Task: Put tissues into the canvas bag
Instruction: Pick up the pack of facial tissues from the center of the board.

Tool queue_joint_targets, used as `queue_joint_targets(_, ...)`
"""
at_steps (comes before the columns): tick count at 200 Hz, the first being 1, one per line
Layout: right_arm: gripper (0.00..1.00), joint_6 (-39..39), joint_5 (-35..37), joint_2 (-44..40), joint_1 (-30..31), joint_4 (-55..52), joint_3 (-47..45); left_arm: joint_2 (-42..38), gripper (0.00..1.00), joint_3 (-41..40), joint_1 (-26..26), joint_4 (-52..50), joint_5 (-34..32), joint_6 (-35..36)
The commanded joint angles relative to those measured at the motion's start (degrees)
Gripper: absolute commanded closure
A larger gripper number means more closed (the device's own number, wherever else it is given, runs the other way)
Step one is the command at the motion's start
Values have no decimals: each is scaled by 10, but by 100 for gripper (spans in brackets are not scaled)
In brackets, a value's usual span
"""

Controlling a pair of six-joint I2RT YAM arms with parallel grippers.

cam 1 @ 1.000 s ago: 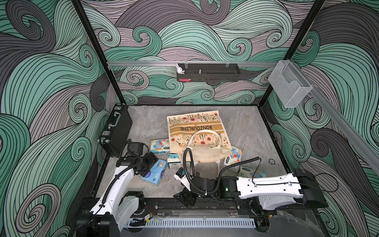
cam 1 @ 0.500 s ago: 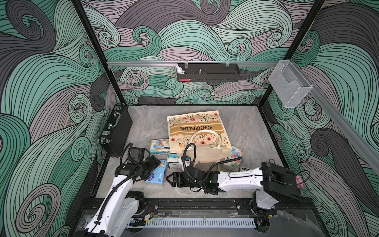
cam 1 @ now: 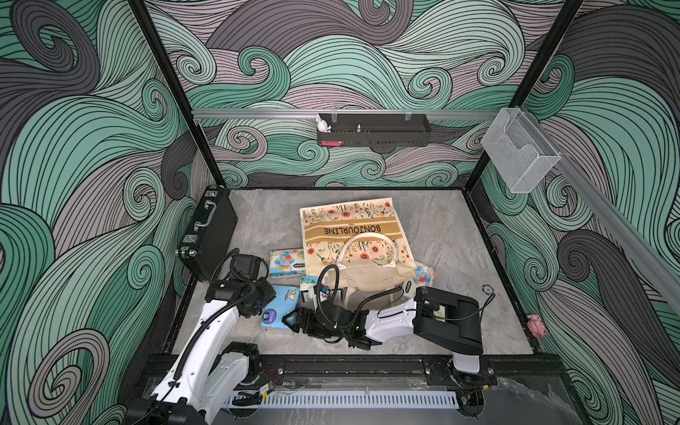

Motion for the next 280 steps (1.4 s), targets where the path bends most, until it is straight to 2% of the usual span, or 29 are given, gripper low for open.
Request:
queue_joint_targets(1,13,28,16,9,-6,35,3,19,55,-2,0,-12,-26,-5)
queue_joint_targets(35,13,45,7,34,-10,59,3,59,50,-2,2,-6,-21,-2)
queue_joint_targets(73,20,67,-26,63,-17,117,-14,124,52,9,1,-11,6,19)
queue_joint_targets(105,20,52,-65,59,-22,123,-44,157,55,14,0,-16,12,20)
queue_joint_targets(155,17,43,-67,60,-29,44,-27,147,56,12,-6,-20,3,16)
queue_joint_targets(167,24,44,-59,63,-29,27,-18,145,57,14,-10,-24,-1,15)
queue_joint_targets(179,28,44,-51,68,-31,23,-13,143,58,18,-9,-32,-6,15)
queue_joint_targets(209,24,35,-69,97,-46,68,-7,136,61,19,-11,-42,-4,13)
queue_joint_targets(239,23,-8,-102,115,-52,40,28,131,61,26,-12,-55,-5,12)
queue_joint_targets(280,28,-31,-118,125,-53,31,53,129,61,25,-12,-54,-6,11)
